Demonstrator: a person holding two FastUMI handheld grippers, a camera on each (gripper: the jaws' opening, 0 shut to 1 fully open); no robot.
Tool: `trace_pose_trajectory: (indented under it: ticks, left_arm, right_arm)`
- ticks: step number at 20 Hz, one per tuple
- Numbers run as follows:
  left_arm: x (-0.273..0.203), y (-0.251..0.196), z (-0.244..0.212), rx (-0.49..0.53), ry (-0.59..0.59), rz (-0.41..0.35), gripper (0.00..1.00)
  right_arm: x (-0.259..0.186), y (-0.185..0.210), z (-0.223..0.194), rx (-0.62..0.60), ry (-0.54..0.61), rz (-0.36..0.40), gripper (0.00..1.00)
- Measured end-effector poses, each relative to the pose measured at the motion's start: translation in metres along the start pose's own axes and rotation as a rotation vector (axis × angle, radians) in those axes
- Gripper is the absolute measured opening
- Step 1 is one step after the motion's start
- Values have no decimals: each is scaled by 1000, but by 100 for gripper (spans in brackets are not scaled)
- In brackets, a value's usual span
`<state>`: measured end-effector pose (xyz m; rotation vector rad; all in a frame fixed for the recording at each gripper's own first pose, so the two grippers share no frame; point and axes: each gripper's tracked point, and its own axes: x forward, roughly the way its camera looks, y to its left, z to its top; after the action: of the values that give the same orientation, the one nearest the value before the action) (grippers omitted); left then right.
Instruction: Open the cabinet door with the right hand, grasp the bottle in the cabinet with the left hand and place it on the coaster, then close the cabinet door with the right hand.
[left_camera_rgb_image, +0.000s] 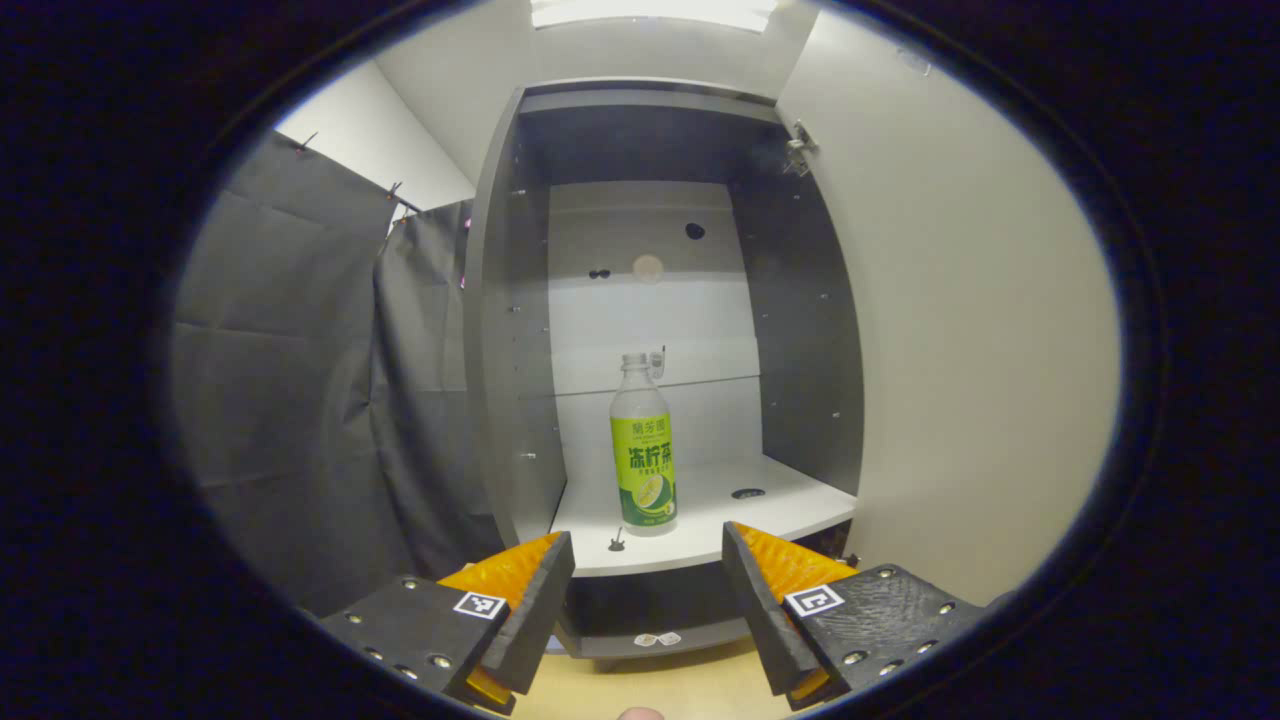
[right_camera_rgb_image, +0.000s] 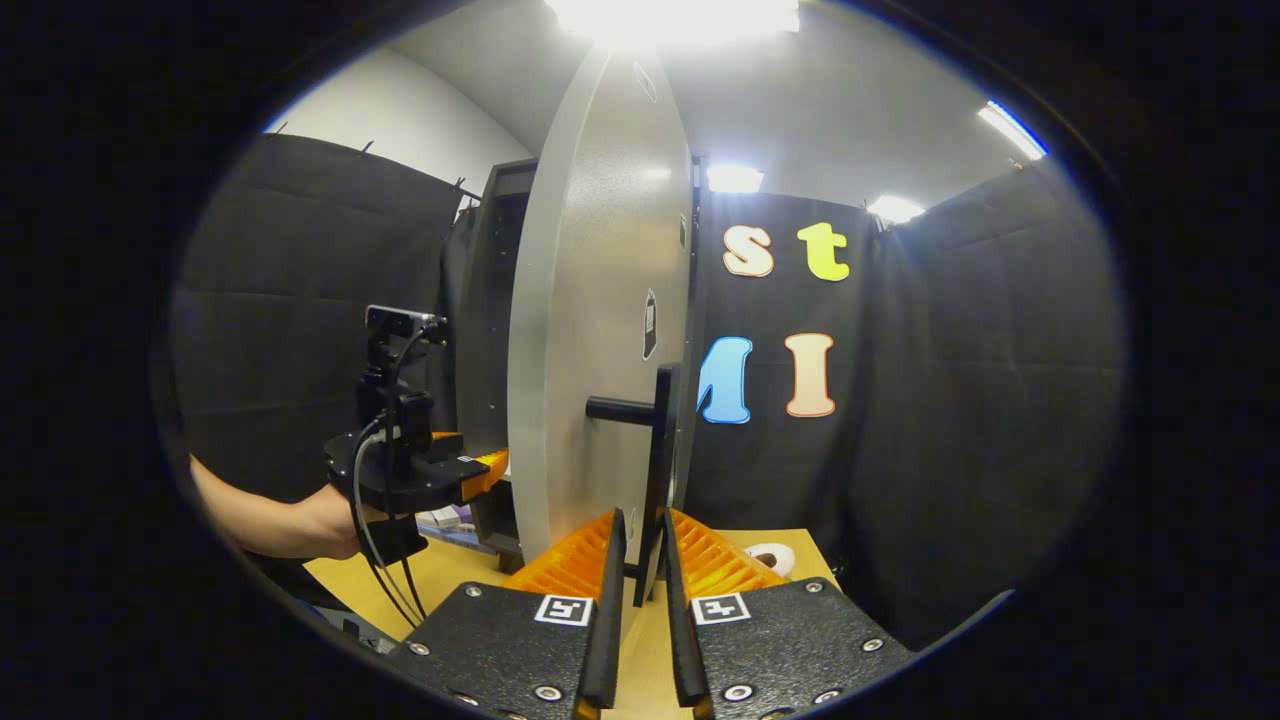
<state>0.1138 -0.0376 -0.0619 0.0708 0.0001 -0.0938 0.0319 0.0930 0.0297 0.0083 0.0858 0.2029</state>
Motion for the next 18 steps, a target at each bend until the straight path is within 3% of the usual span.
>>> trace_pose_trajectory:
  ticks: [1, 3, 4, 5, 9, 13, 18]
  left_arm:
    - [11, 3, 1, 22, -11, 11, 89]
    - [31, 3, 2, 42, -31, 21, 85]
    - [43, 0, -1, 35, -29, 23, 89]
    - [55, -1, -5, 22, -25, 27, 85]
    - [105, 1, -33, -29, -5, 40, 89]
    - [138, 4, -31, -5, -15, 66, 85]
    - [167, -2, -17, 7, -46, 64, 89]
  right_arm:
    - [-4, -1, 1, 5, -4, 7, 22]
    - [0, 1, 2, 43, -10, 5, 24]
    - [0, 3, 2, 66, -10, -1, 27]
    - [1, 4, 1, 82, -6, -6, 30]
    - [-5, 0, 2, 71, 5, -17, 47]
    - [-12, -17, -7, 14, 43, -53, 63]
    - [-20, -27, -10, 56, 58, -140, 72]
